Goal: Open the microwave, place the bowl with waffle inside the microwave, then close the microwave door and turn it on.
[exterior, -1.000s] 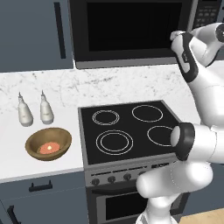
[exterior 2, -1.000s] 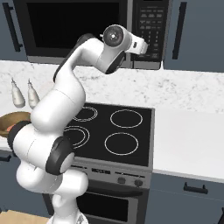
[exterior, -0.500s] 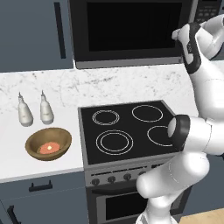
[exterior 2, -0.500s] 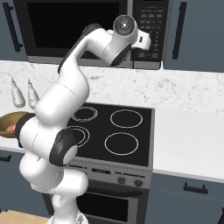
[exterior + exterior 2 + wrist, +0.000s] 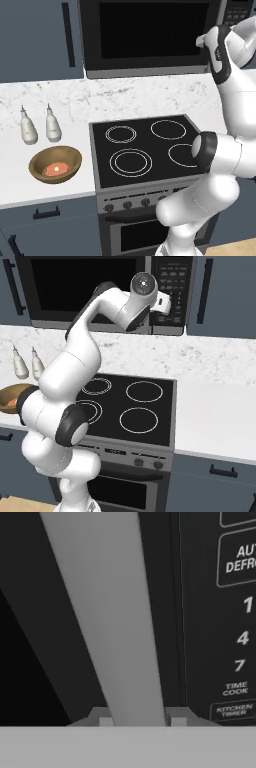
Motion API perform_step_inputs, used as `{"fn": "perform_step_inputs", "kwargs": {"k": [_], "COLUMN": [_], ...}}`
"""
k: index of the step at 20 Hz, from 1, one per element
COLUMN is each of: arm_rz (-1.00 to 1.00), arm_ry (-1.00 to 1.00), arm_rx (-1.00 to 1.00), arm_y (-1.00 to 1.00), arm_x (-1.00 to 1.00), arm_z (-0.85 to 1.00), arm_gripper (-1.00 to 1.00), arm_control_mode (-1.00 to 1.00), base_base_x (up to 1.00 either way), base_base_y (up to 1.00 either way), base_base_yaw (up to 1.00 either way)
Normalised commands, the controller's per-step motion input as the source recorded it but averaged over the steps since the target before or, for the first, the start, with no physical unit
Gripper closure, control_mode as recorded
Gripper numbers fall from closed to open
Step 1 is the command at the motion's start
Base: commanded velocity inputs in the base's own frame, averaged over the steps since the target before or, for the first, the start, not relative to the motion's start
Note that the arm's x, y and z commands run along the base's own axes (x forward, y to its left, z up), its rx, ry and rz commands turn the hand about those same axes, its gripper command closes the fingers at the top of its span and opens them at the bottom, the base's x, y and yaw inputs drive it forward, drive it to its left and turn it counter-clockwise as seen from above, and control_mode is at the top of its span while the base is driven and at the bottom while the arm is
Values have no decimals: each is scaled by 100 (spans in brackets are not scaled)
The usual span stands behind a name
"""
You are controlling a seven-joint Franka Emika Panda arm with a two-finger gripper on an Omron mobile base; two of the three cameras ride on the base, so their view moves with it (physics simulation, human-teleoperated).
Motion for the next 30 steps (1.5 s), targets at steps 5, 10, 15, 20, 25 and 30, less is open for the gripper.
{"fn": "perform_step_inputs", "kwargs": {"k": [5, 10, 15, 20, 25, 30], "arm_rz": [1, -9, -45, -41, -22, -11], "arm_ry": [-1, -23, -18, 1, -4, -8], "arm_rx": [0, 0, 0, -5, -9, -16], "arm_y": [1, 26, 50, 52, 51, 75], "arm_x": [-3, -85, -100, -100, -100, -100], "arm_z": [-2, 0, 0, 0, 0, 0], "arm_gripper": [100, 100, 100, 100, 100, 100], "arm_control_mode": [-100, -100, -100, -100, -100, -100], "base_base_x": [0, 0, 0, 0, 0, 0], "base_base_y": [0, 0, 0, 0, 0, 0], "base_base_yaw": [0, 0, 0, 0, 0, 0]}}
